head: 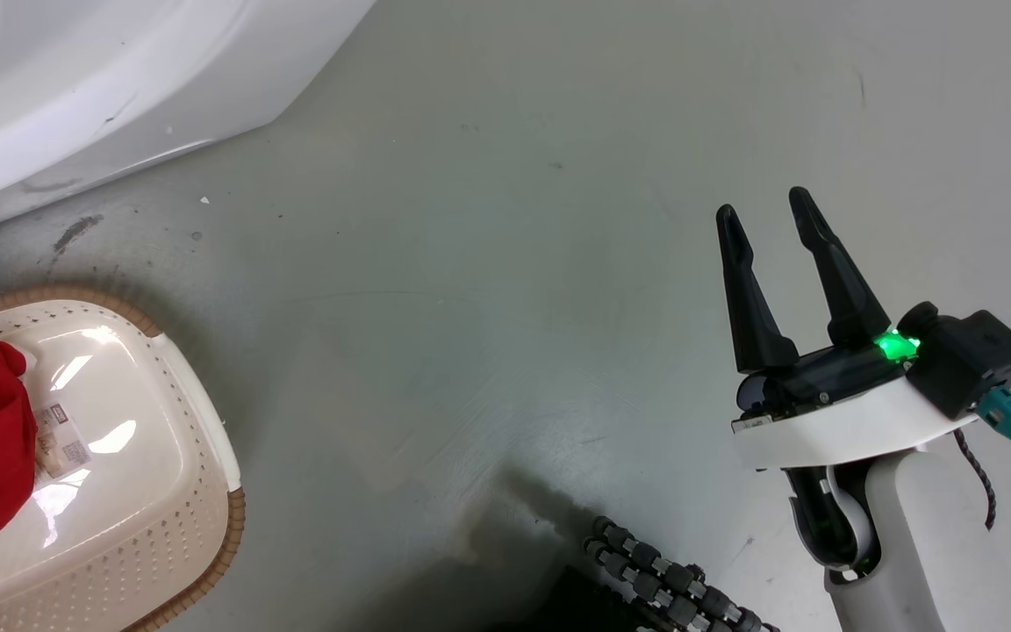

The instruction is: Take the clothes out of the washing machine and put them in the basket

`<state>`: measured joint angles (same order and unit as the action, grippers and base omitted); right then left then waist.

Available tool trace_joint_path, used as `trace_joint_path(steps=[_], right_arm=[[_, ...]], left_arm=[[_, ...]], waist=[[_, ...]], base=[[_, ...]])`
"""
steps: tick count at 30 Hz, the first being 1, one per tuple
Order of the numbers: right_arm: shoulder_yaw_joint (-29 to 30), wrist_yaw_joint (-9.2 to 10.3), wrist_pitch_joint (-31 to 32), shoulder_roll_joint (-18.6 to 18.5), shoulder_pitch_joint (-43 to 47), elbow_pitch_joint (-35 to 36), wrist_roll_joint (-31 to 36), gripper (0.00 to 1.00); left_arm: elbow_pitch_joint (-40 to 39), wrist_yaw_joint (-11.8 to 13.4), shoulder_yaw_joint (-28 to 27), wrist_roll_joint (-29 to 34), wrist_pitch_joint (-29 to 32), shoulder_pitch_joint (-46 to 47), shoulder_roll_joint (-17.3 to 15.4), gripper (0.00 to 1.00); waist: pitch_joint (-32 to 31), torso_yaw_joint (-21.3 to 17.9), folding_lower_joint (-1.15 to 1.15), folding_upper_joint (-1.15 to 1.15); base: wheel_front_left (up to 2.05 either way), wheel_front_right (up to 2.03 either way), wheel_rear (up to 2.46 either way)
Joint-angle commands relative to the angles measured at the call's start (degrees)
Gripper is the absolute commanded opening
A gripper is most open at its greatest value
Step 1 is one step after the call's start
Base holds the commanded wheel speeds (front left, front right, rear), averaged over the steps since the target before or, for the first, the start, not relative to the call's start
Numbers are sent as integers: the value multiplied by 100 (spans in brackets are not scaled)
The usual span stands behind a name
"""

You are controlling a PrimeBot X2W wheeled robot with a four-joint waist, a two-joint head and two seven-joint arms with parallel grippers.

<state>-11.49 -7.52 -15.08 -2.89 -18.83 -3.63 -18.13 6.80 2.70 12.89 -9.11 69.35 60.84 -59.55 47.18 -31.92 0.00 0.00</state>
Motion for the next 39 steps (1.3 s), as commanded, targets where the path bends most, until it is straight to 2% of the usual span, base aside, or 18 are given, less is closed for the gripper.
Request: trace_joint_path(steps=[1,7,11,18,29,33,39], right_arm=[[18,5,-11,3,-84,-4,2,100],[-25,6,-11,2,-140,-56,-41,100],[75,5,-11,3,-133,-71,38,100],[295,6,-10,1,-27,-42,189,100],[553,5,-10,1,199,-64,460,100],[630,5,-10,1,295,-85,529,100],[695,5,-11,1,413,-114,630,100]], left_arm=[[-22,88,-8,85,-176,-61,-18,0],[110,425,-125,282,-1209,-55,11,0],[367,593,-150,284,-2094,-59,187,0],[1206,797,-217,47,-3896,-45,746,0],[3064,457,-211,-475,-6160,6,1580,0],[3580,355,-200,-617,-6802,-146,1866,0],[4098,271,-107,-698,-7447,-320,2201,0]], waist=[[-3,-2,0,0],[-62,-36,0,0],[-191,52,0,0],[-592,286,0,0],[-1305,648,0,0],[-1556,772,0,0],[-1884,918,0,0]], base=[[0,0,0],[0,0,0],[0,0,0],[0,0,0],[0,0,0],[0,0,0],[0,0,0]])
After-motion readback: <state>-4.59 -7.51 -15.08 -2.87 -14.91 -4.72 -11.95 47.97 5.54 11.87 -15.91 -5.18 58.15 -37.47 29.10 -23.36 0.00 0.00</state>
